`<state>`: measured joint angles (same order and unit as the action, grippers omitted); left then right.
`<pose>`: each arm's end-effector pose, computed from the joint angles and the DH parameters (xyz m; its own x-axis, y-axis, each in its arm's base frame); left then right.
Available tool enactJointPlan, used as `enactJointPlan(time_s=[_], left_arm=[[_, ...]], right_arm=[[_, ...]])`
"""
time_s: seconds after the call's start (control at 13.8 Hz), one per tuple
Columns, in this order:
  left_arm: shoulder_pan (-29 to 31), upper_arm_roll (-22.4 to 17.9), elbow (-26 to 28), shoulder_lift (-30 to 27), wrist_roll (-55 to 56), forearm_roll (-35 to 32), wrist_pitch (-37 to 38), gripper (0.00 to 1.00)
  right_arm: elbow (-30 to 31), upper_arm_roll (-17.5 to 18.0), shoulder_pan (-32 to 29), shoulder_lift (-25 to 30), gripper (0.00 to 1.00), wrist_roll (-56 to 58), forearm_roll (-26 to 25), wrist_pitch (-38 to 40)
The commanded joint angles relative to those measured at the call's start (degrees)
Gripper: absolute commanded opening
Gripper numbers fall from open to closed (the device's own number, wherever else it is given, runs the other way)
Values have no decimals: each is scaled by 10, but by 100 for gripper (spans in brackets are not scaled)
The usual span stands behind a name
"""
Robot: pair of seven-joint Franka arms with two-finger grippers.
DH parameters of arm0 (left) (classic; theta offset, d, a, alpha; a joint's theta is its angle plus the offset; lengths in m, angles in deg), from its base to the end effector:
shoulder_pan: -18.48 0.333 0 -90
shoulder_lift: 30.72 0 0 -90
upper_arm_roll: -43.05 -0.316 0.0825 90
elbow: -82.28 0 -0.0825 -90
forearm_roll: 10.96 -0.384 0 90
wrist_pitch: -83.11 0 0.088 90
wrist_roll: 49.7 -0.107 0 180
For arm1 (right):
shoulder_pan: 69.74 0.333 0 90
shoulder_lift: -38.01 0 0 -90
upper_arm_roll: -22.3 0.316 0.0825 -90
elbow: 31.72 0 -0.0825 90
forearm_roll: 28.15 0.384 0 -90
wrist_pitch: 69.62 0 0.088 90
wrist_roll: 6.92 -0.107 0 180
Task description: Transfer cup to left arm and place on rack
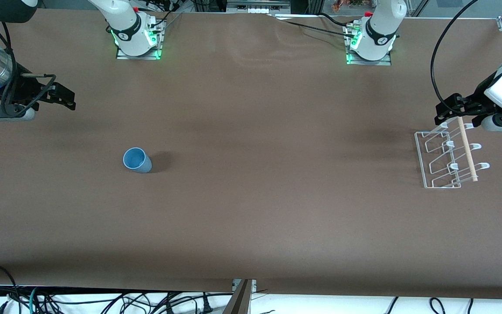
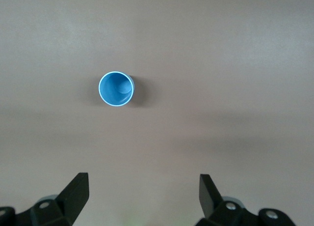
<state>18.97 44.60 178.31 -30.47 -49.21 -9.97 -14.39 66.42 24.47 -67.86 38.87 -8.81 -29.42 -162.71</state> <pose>0.5647 -0.0121 0.5836 0.9997 -0.0077 0.0211 -0.0081 -0.9998 0.0175 0.5478 0.0367 0.5703 0.9966 0.0387 -0.0723 0.0406 -0.9989 0.0250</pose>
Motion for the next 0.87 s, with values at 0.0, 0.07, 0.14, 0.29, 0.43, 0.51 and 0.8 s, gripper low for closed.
enactJointPlan(time_s=[0.0,0.07,0.14,0.29,0.43,0.51,0.8], left_arm=[[6,6,-13,4,1,-10,12,100],[6,6,-13,4,1,-10,12,100],[6,6,-13,4,1,-10,12,100],[6,6,-13,4,1,-10,12,100],[6,6,-13,4,1,-10,12,100],[6,6,-13,4,1,-10,12,100],[6,6,-13,4,1,-10,12,100]], right_arm=[[-8,-4,2,-3,99,6,-10,-1],[-7,-6,3,-3,99,7,-11,1],[-8,-6,2,-3,99,8,-11,3],[-8,-6,3,-3,99,8,-10,3],[-8,-6,2,-3,99,8,-10,3],[-8,-6,2,-3,99,7,-10,3],[-9,-6,2,-10,99,1,-7,-3]])
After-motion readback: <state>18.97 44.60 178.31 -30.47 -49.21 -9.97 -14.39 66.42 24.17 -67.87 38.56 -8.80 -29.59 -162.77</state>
